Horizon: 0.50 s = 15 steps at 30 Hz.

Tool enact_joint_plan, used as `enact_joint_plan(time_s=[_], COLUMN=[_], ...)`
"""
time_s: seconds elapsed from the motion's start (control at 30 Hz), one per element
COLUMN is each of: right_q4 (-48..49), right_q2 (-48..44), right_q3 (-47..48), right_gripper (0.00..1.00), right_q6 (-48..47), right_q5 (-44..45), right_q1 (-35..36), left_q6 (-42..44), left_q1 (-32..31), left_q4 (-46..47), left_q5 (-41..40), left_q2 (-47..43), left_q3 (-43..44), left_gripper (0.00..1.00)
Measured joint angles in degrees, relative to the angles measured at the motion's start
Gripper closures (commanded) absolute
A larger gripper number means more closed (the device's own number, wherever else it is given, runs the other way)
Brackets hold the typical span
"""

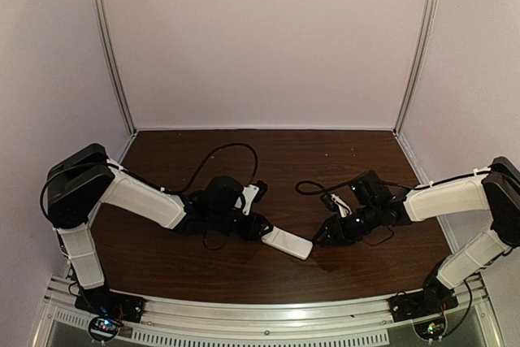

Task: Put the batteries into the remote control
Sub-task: Load the battery cover onto the remote control without the battery cover.

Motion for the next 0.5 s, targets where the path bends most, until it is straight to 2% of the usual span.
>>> enact_joint_plan(time_s=[0.2, 0.5], right_q4=[2.1, 5.8], right_q2=[0.0, 0.1], right_q3=[-2.0, -2.5], right_gripper=[0.55, 0.56], right_q6=[2.6, 4.9], right_q5=[-0.8, -1.6], right_q1=[0.0, 0.8], left_q6=[0.2, 0.5], left_q1=[0.0, 0.0], left_q4=[-1.1, -2.9], left_q5=[0.0, -0.1], left_q2=[1.2, 2.3], left_q3=[0.8, 1.4], left_gripper=[0.61, 0.69])
